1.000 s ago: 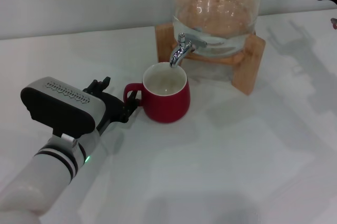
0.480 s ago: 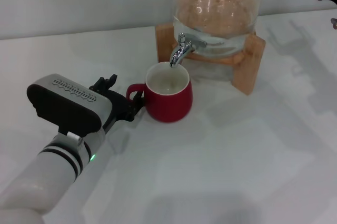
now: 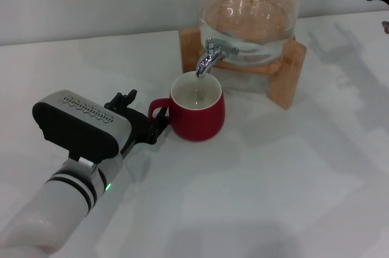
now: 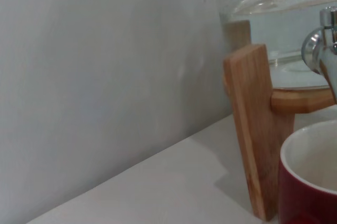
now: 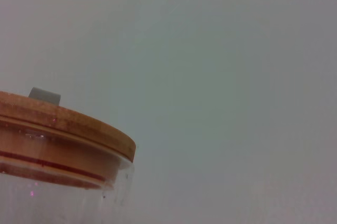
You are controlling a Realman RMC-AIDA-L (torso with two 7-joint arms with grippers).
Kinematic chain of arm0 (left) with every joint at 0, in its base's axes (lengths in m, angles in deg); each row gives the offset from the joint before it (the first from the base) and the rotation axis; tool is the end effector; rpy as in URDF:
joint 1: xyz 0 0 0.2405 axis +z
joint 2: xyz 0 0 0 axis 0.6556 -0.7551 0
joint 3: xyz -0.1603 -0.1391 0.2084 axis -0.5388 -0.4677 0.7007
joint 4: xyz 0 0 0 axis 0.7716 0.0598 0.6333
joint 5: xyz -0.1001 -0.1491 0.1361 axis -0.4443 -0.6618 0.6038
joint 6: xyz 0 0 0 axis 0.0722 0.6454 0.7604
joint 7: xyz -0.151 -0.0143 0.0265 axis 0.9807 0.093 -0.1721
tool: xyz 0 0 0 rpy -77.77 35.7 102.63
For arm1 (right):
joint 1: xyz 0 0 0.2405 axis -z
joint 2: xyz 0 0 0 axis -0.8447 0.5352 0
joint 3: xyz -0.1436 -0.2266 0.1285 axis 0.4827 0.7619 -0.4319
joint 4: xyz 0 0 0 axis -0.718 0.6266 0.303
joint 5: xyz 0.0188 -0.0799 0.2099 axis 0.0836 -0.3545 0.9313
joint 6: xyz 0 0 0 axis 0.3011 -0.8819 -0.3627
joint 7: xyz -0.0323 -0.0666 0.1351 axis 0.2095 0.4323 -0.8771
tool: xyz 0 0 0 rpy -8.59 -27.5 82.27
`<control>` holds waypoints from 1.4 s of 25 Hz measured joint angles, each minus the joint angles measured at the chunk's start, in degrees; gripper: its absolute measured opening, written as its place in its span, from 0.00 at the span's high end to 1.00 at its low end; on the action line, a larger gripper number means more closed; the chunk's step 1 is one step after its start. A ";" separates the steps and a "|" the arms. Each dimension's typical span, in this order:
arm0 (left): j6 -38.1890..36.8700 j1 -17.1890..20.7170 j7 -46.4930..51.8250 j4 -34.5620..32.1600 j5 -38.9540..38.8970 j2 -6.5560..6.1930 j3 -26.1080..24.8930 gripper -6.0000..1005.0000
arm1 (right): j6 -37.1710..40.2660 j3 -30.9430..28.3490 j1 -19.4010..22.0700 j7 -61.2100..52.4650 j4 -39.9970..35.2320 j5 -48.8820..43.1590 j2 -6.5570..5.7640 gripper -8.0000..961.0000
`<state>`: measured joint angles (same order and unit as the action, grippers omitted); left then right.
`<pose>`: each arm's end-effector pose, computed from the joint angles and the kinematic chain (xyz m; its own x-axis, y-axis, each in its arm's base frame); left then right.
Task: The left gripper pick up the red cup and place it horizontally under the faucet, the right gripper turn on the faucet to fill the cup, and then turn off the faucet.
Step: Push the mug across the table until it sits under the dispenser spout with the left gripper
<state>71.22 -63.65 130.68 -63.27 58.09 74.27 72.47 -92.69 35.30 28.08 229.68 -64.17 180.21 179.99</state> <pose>-0.2451 0.3628 -0.1740 0.9148 0.1969 0.3528 0.4013 -0.5438 -0.7371 0.3350 0.4143 0.0594 0.7285 0.3750 -0.5733 -0.5607 -0.1544 -0.8135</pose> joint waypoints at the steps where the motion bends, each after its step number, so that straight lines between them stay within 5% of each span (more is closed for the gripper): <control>1: 0.00 0.06 -0.86 -0.16 -0.90 0.00 0.08 0.30 | 0.00 0.00 0.00 0.00 0.00 0.00 0.00 0.28; 35: 0.01 3.97 -13.32 -5.73 -8.75 0.09 0.66 0.31 | 0.01 0.00 0.26 0.00 0.00 0.00 0.03 0.28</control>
<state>71.23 -59.68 117.36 -68.99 49.34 74.36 73.12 -92.67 35.30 28.34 229.67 -64.17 180.21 180.02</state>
